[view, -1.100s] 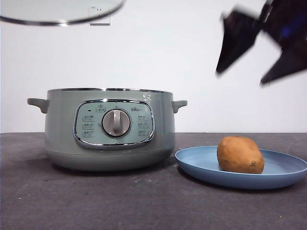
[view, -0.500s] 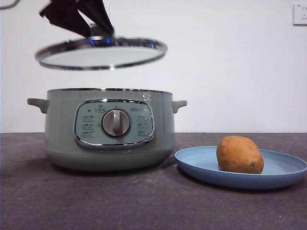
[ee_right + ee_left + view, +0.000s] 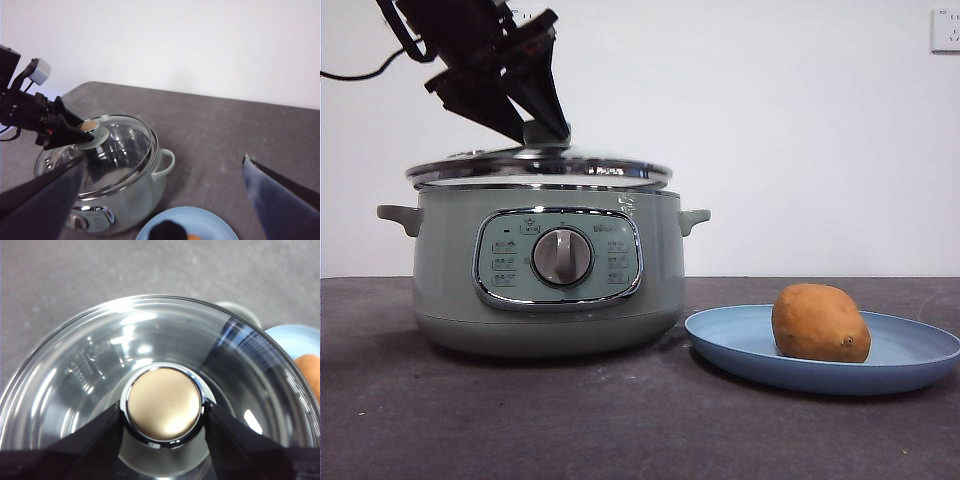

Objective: Take the potato out from the steamer,put the potato on the plate,close the lid

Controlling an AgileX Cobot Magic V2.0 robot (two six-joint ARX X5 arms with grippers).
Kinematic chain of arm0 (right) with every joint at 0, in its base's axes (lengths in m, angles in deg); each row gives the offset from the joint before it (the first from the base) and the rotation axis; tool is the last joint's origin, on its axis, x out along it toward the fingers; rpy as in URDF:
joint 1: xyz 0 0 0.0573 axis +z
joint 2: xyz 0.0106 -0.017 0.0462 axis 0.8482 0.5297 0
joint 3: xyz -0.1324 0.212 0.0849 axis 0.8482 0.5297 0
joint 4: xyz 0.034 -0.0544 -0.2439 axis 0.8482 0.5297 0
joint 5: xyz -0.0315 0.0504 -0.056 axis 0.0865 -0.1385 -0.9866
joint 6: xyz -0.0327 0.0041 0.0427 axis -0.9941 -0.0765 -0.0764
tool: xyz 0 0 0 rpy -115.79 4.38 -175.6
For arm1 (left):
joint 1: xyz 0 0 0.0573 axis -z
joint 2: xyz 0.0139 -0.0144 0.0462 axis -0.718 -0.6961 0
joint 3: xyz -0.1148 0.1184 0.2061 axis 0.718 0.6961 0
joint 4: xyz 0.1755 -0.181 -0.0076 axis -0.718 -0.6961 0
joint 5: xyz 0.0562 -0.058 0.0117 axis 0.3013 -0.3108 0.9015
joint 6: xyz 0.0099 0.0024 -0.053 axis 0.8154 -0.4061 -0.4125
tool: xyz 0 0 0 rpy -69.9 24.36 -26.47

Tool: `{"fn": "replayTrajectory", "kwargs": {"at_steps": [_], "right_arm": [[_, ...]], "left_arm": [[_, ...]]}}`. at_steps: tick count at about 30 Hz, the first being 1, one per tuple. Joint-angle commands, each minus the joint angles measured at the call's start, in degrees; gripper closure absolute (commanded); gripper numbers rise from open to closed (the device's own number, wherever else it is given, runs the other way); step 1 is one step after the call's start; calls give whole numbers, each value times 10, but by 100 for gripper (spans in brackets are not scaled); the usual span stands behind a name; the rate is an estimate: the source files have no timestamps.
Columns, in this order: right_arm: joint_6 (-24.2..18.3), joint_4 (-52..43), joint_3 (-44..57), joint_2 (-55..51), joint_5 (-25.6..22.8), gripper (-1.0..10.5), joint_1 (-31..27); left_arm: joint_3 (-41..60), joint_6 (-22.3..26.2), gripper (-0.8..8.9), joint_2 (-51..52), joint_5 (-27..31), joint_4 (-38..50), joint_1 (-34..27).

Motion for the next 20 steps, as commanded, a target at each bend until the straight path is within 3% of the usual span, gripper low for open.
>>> {"fn": "replayTrajectory", "kwargs": {"at_steps": [1, 20], "right_arm": [[3, 4, -1, 0, -1, 348, 0], [3, 10, -1, 0, 1, 348, 0]], "left_arm": [[-4, 5, 823, -1, -6, 26, 3], [-4, 5, 823, -14, -6, 44, 6]]}}
